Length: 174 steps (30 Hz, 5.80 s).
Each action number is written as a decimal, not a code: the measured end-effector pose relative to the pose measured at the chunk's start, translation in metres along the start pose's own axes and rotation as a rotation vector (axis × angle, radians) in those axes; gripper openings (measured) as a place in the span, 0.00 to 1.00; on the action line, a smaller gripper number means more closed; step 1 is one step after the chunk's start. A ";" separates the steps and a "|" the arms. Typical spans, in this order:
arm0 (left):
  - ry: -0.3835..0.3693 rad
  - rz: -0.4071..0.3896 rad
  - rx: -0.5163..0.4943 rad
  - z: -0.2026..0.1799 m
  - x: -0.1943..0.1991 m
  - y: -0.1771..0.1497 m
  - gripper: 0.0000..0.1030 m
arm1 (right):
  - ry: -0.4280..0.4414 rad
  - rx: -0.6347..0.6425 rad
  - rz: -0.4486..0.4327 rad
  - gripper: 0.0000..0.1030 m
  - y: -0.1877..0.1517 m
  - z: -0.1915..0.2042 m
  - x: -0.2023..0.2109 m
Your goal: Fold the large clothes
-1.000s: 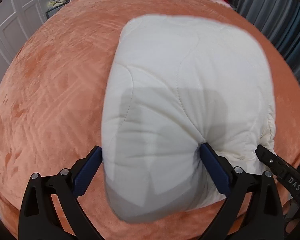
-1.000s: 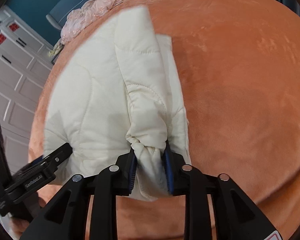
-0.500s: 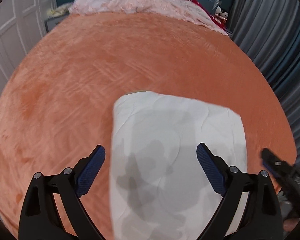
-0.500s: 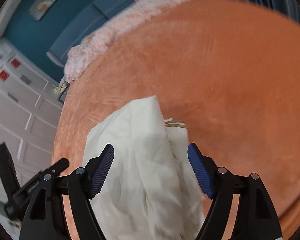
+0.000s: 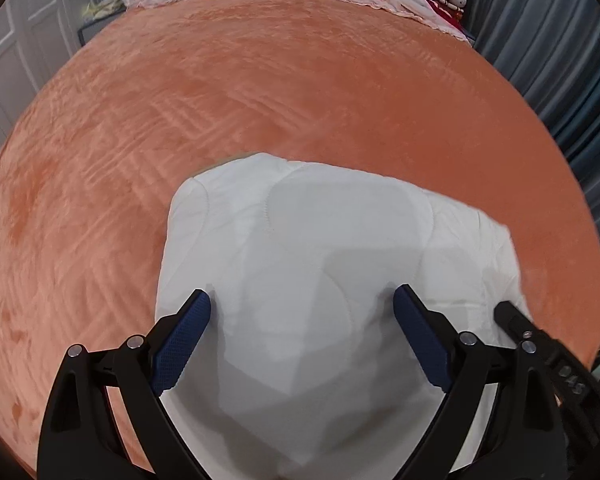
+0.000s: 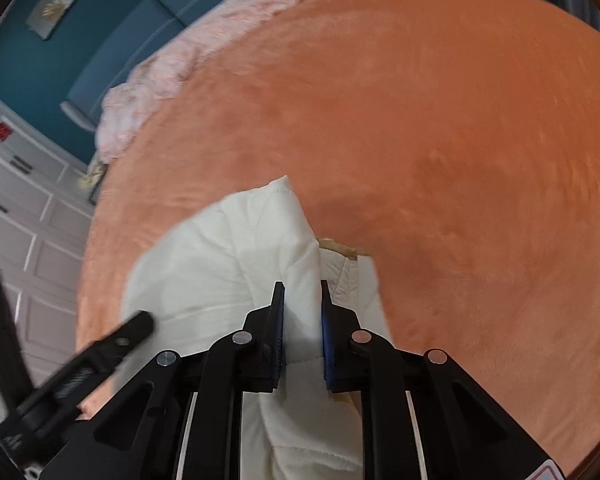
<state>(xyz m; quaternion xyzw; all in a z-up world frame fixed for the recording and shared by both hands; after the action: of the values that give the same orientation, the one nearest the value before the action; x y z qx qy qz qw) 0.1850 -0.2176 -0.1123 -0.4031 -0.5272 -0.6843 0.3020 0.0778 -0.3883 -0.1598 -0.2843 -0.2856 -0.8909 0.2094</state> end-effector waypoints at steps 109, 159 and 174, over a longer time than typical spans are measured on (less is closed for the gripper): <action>-0.130 -0.012 -0.034 0.050 0.037 -0.097 0.62 | 0.067 0.100 0.058 0.39 -0.097 -0.004 0.060; -0.146 -0.882 0.133 0.259 0.352 0.042 0.57 | 0.286 0.791 -0.475 0.36 -0.033 0.381 0.220; -0.160 -0.680 0.147 0.270 0.142 0.094 0.57 | 0.243 0.726 -0.267 0.36 -0.012 0.315 0.014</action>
<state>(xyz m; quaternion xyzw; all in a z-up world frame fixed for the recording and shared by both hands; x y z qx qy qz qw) 0.2565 0.0203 0.0885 -0.2341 -0.7011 -0.6722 0.0430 0.1831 -0.1849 0.0567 -0.0448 -0.5894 -0.7786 0.2107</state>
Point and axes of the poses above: each gripper's, at about its wrist camera, not at the fingertips, and x roughly against the way its jaws point, z to its left, y to its top, the point moved 7 cm from there along -x, roughly the way its jaws point, and after that the axes turned 15 degrees about y, right-handed, at the moved point
